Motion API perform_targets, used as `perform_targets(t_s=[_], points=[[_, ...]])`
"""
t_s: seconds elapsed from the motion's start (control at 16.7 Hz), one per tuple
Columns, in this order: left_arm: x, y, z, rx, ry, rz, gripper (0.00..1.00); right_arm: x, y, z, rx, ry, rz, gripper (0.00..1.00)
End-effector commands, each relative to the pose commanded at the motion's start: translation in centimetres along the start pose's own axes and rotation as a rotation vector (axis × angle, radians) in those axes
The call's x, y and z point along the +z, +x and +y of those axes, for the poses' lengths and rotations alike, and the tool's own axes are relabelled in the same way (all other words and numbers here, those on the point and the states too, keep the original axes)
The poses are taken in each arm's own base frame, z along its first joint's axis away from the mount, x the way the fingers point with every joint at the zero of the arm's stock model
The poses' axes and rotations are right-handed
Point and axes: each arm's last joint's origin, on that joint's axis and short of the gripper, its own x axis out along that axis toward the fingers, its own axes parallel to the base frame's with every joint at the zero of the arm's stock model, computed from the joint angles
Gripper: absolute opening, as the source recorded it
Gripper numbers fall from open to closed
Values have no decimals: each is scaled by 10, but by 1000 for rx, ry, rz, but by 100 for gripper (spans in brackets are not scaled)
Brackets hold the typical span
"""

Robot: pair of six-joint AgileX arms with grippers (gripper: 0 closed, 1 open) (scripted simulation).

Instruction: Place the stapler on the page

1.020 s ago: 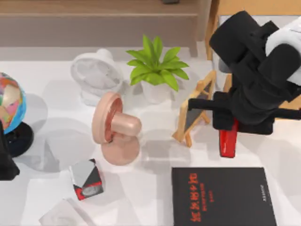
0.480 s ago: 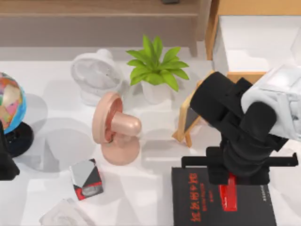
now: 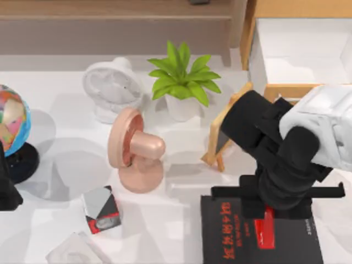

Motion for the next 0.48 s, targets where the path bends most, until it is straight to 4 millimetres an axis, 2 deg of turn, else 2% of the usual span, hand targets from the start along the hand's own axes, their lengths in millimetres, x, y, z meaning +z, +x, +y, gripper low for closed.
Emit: perform_targets(t_s=[0.24,0.42,0.48], points=[[0,0,0,0,0,0,100,-1,17,0,-1,-3,1,0],[0,0,0,0,0,0,100,-2,17,0,-1,-3,2,0],[0,0,0,0,0,0,100,-2,17,0,-1,-3,2,8]])
